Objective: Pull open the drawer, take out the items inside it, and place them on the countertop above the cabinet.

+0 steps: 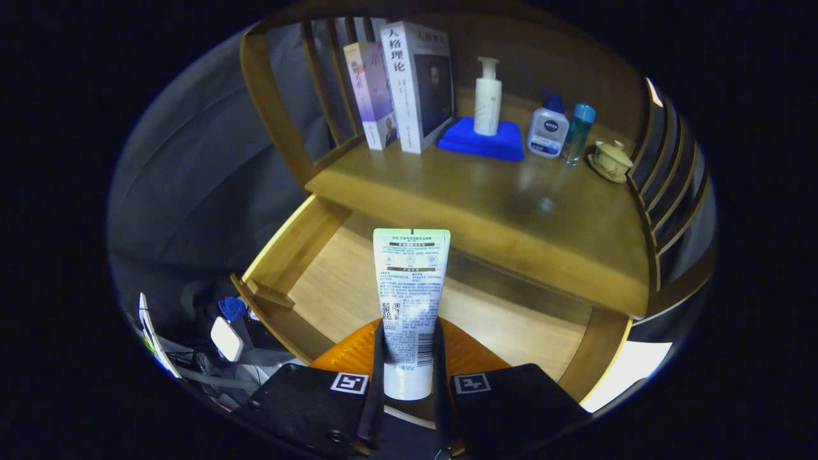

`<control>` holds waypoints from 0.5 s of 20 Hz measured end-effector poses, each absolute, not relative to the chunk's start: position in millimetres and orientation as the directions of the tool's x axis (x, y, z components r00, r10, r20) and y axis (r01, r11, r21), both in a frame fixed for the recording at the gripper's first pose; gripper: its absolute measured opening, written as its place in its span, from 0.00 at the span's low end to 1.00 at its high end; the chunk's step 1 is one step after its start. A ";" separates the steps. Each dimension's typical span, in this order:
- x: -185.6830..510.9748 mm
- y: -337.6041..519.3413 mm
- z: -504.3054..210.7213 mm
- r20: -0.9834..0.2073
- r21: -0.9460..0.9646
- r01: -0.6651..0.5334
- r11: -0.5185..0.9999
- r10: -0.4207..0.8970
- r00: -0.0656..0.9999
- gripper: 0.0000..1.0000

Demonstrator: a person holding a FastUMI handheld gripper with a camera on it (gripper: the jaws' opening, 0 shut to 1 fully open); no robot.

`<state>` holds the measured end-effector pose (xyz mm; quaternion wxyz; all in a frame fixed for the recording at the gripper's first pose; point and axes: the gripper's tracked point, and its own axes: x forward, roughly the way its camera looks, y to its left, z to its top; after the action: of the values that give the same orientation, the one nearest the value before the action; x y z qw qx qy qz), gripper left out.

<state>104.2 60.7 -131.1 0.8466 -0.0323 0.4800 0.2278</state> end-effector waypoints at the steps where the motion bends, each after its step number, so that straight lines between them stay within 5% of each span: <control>1: 111.8 59.8 -124.8 -0.824 0.170 -0.405 0.898 0.355 0.442 0.34; 10: 211.6 42.3 -104.0 -0.800 0.194 -0.248 0.949 0.299 0.520 0.34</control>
<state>211.6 42.3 -104.0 0.8714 0.0274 0.4640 0.1571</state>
